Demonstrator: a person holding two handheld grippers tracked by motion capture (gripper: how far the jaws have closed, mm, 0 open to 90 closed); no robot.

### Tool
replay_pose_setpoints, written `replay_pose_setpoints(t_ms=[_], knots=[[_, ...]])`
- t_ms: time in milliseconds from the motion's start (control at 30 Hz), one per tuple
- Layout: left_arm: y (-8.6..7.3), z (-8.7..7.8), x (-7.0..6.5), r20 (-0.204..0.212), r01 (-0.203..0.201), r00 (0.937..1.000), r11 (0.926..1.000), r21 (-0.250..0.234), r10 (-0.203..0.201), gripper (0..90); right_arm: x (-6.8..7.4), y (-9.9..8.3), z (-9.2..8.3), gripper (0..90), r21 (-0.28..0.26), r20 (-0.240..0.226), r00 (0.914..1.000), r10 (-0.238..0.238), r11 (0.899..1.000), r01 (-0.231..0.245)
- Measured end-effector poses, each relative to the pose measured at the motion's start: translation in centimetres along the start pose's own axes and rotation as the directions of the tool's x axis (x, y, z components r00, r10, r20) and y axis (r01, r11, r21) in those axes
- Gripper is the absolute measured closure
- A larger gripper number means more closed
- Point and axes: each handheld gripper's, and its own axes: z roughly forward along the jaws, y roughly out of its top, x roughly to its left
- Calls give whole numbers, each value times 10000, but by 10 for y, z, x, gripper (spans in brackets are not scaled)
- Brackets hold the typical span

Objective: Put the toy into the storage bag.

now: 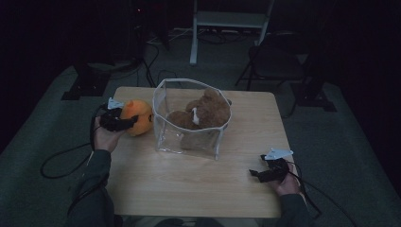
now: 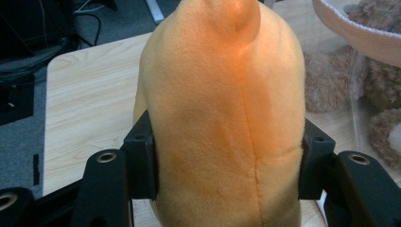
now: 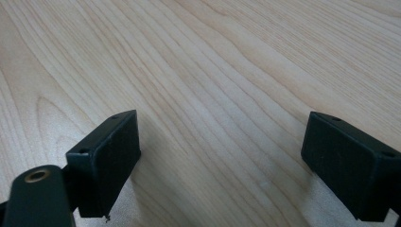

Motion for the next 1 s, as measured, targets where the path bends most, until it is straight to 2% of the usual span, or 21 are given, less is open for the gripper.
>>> replay_pose_setpoints(t_ms=[1000], knots=[[12, -20, -2, -334, -254, 9992, 9987, -438, 239, 408, 0, 0, 0, 116, 7, 6, 10000, -6, 10000, 6]])
